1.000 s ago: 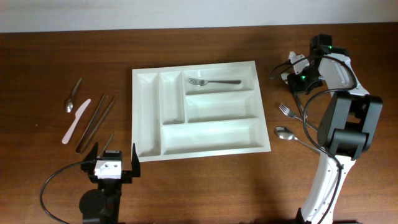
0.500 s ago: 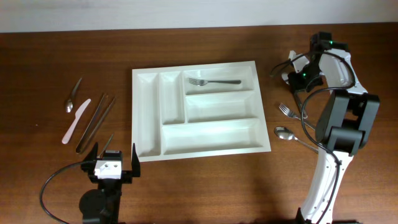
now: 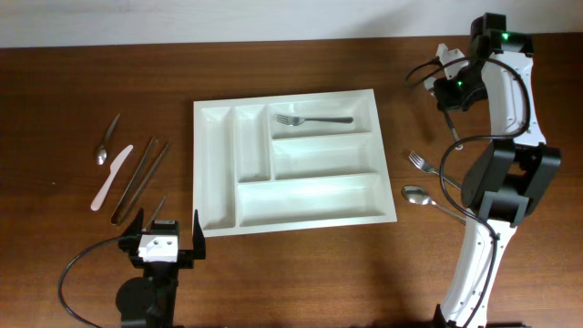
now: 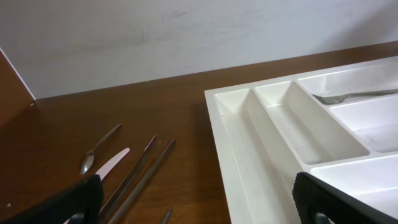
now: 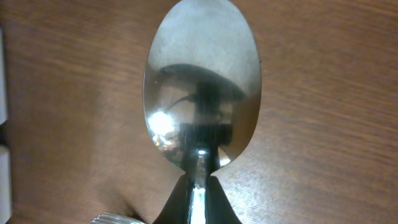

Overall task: Pack container
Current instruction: 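Lift the spoon and carry it over the tray's middle compartment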

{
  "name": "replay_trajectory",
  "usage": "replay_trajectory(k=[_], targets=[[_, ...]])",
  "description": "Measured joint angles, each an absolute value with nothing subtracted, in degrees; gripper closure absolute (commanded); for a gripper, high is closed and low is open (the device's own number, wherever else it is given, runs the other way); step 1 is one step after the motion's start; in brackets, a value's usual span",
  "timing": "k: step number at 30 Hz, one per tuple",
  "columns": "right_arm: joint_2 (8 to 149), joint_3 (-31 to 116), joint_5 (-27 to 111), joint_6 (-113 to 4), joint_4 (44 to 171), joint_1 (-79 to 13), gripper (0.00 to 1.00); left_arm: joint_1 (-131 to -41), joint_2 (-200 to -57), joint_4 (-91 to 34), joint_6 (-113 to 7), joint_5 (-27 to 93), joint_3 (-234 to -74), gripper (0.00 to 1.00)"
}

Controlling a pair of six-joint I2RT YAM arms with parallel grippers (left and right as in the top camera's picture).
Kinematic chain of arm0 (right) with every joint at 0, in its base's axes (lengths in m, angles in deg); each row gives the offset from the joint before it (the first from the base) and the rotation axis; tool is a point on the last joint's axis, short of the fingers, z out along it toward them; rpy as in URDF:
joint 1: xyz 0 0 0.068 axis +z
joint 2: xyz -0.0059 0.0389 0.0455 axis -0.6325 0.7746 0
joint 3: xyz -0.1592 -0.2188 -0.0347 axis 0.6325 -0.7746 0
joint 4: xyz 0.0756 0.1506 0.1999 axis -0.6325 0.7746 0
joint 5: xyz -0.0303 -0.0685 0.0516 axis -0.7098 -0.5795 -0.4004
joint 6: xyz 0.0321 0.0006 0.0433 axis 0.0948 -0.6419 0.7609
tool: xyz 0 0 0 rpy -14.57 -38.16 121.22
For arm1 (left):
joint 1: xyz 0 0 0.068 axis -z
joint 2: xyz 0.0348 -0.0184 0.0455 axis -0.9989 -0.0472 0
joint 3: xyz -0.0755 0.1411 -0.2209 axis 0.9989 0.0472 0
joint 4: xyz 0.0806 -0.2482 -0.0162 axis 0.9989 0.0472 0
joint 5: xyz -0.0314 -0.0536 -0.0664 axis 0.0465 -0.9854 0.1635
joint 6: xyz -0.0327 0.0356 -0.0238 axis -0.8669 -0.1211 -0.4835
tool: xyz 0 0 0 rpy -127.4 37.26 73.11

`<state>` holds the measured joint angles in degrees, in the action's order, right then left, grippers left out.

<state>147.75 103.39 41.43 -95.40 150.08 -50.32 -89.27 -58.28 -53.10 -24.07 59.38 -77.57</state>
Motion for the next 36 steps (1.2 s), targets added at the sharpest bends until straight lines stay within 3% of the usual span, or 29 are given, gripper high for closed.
replay_trajectory(k=[20,27,36], targets=[[144.95,111.22,44.73,-106.75,164.75,-32.82,0.96,-89.27,-58.28,-53.10,-24.07,59.38,-77.57,0.01],[144.32,111.39,49.89,-120.65,171.74,-28.60,0.96,-89.27,-58.28,-53.10,-24.07,59.38,-77.57,0.01],[144.23,108.88,56.38,-135.64,171.99,-28.12,0.96,-89.27,-58.28,-53.10,-24.07,59.38,-77.57,0.01]])
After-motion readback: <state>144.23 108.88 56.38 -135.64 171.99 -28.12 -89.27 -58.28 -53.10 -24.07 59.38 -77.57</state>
